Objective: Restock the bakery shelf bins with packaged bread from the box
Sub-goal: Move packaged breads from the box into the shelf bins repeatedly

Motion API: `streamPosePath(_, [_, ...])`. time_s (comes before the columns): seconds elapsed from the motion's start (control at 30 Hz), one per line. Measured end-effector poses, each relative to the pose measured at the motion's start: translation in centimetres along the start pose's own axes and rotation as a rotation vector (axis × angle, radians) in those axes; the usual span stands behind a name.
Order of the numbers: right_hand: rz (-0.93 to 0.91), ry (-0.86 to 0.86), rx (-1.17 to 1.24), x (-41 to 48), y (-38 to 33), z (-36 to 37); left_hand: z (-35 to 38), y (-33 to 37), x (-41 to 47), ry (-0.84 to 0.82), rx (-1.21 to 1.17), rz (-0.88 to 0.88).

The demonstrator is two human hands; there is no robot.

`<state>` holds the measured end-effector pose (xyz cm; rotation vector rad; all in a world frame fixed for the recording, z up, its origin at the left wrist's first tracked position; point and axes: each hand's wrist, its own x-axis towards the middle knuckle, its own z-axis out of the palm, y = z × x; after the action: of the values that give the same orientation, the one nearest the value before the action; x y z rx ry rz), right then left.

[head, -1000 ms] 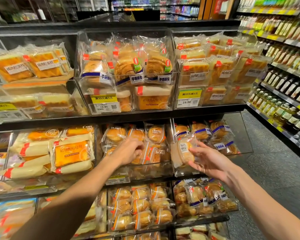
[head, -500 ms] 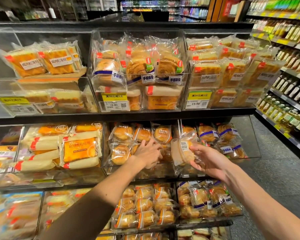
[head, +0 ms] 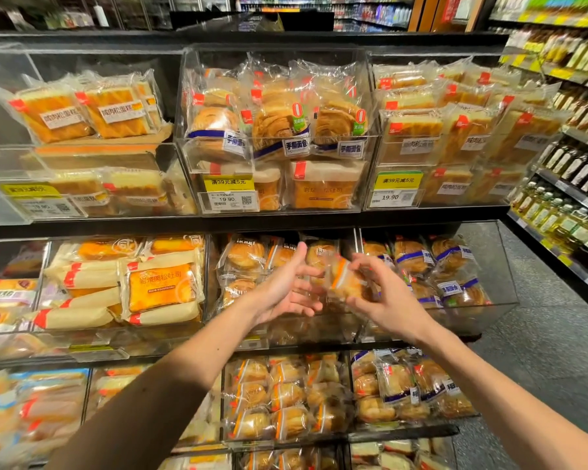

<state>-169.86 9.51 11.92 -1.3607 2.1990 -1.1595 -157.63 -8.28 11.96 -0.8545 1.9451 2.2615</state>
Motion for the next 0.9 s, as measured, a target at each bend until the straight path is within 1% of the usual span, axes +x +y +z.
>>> streamPosePath(0.03, [-0.089, -0.033, -0.112, 0.1, -0.4, 0.5, -0.3, 0.3, -0.7, -0.032, -0.039, -0.021])
streamPosePath(0.1, [-0.198, -0.061, -0.260, 0.3, -1.0, 1.6, -0.8, 0.3, -1.6, -0.016, 0.019, 0.011])
streamPosePath(0.17, [-0.255, -0.059, -0.304, 0.5, -1.2, 2.5, -1.1, -0.2, -1.9, 0.055, 0.079, 0.057])
streamPosePath(0.23, [-0.271, -0.041, -0.304, 0.7, -0.9, 3.2, -1.8, -0.8, -2.1, 0.096, 0.049, 0.049])
streamPosePath(0.37, [-0.157, 0.040, -0.239, 0.8, 0.0, 3.8, -3.0, -2.0, -2.4, 0.173, -0.001, 0.048])
streamPosePath(0.53, [0.093, -0.048, -0.062, 1.1, -0.7, 5.2, -3.4, -3.0, -1.9, 0.226, -0.060, 0.043])
streamPosePath(0.6, [0.151, -0.032, 0.016, 1.7, -0.7, 6.0, -3.6, -3.3, -1.4, 0.299, -0.062, 0.049])
streamPosePath(0.7, [0.204, 0.046, 0.092, 2.9, -0.7, 7.1, -4.3, -4.0, -0.3, 0.423, -0.001, 0.076])
streamPosePath(0.8, [0.225, 0.145, 0.121, 4.3, -1.0, 7.8, -4.1, -3.3, -0.2, 0.491, 0.030, 0.201])
streamPosePath(0.83, [0.222, 0.164, 0.121, 4.7, -1.2, 8.0, -4.1, -3.1, -0.2, 0.505, 0.083, 0.239])
streamPosePath(0.9, [0.208, 0.184, 0.099, 5.9, -1.7, 8.5, -4.6, -3.0, -0.4, 0.516, 0.259, 0.281])
